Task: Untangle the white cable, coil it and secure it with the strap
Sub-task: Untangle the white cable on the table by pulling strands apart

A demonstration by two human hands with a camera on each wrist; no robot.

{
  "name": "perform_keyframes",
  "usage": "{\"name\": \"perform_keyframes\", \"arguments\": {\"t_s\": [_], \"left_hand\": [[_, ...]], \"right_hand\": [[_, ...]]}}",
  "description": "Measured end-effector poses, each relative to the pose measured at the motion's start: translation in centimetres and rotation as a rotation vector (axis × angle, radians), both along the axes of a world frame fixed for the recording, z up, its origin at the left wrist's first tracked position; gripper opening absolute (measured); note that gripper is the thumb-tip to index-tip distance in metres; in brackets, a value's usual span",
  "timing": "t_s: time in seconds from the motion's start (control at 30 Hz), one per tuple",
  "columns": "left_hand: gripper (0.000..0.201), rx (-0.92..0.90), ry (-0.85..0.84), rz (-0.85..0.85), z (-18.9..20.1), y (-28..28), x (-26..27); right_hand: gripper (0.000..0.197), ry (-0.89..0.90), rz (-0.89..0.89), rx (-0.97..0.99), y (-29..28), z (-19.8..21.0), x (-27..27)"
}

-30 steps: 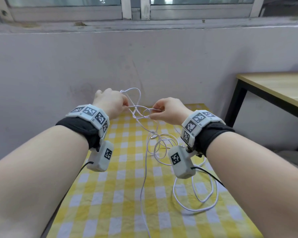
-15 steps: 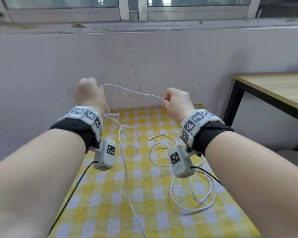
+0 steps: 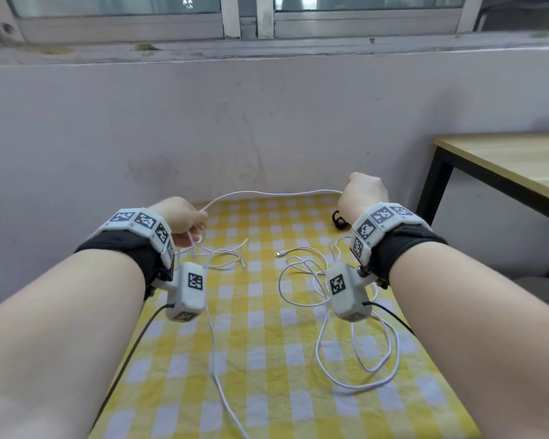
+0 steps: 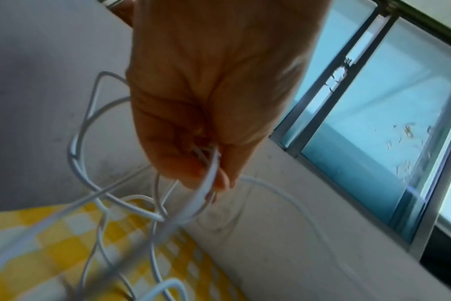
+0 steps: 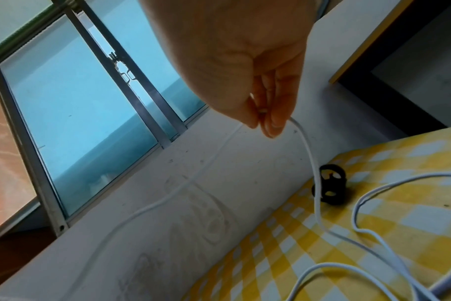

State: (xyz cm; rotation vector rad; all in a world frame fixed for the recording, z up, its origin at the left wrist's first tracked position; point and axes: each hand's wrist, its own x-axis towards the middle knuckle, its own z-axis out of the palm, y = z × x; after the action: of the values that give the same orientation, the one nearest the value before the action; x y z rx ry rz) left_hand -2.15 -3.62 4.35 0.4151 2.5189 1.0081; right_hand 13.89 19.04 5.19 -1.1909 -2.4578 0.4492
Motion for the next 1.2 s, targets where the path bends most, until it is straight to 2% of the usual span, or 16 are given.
{"name": "perform_keyframes", "arguments": {"t_s": [0.1, 0.17, 0.3, 0.4, 0.47, 0.57, 0.7, 0.83, 0.93, 1.1, 1.2], "left_hand": [[0.019, 0.236, -0.126, -0.037, 0.4, 0.8, 0.8], [0.018, 0.255, -0.161, -0.100, 0.7, 1.5, 1.4], [0.030, 0.280, -0.249, -0.225, 1.5, 2.5, 3.1], [0.034, 0.333, -0.314, -0.307, 2.0, 3.1, 4.2], [0.035, 0.367, -0.336, -0.368, 2.3, 3.4, 4.7], [0.039, 0.400, -0.311, -0.342, 2.7, 3.6, 4.8], [0.045, 0.457, -0.342, -0.353, 2.8, 3.7, 4.6], [0.045, 0.500, -0.383, -0.404, 3.1, 3.8, 5.3], [0.046, 0.520, -0.387, -0.420, 3.3, 3.8, 5.2], [0.049, 0.533, -0.375, -0.444, 3.4, 3.9, 5.0], [0.051, 0.531, -0.385, -0.467, 3.3, 4.0, 5.1]], "right_hand": [[0.025, -0.056, 0.050, -0.006, -0.7, 0.3, -0.1], [0.033, 0.012, 0.176, 0.054, -1.6, 0.2, -0.8], [0.069, 0.119, 0.485, 0.243, -4.8, 0.3, -1.9], [0.066, 0.025, 0.669, 0.331, -6.5, 0.3, -2.9], [0.051, -0.024, 0.717, 0.266, -6.8, 0.1, -3.3], [0.037, 0.049, 0.680, 0.176, -6.3, -0.2, -3.1], [0.043, 0.041, 0.665, 0.046, -6.2, -0.1, -2.5], [0.045, 0.128, 0.656, -0.165, -6.1, -0.1, -2.7], [0.043, 0.128, 0.628, -0.194, -6.1, -0.1, -2.8], [0.028, 0.255, 0.651, -0.619, -6.5, 0.6, -2.6], [0.021, 0.268, 0.670, -0.660, -6.6, 0.8, -2.6]]}}
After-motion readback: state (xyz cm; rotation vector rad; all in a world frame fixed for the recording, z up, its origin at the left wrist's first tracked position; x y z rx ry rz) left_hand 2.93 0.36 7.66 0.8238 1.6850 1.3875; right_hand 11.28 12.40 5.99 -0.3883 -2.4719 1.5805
